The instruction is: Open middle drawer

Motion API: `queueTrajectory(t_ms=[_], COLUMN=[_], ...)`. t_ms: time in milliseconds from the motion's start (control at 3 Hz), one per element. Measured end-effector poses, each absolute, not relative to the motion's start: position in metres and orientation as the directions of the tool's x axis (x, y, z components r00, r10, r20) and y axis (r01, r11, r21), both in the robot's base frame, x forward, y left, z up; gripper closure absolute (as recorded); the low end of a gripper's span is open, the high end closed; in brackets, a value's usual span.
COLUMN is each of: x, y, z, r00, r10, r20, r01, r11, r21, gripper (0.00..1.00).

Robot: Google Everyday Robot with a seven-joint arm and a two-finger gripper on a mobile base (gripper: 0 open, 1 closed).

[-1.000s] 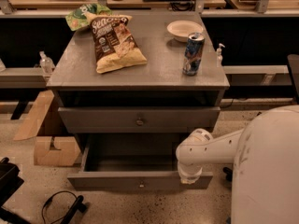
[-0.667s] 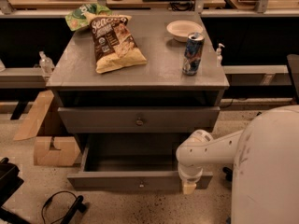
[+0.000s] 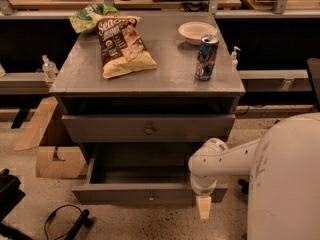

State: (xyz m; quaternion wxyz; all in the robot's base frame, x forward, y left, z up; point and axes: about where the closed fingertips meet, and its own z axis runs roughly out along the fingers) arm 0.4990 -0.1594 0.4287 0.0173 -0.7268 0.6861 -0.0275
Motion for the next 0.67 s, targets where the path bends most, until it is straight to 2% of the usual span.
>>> queueTrajectory(t_ms=[333,667], x=[0.495,0.456], y=[-0.157,-0.155], z=[0.419,0.396], r00=[0.058,0.032], r10=[-0.998,-0.998], r20=[-0.008,-0.056], r01=[-0.998,-0.999], r11=[-0.057,-0.034], r21=[-0.041,0.036], gripper=[0.00,0.27])
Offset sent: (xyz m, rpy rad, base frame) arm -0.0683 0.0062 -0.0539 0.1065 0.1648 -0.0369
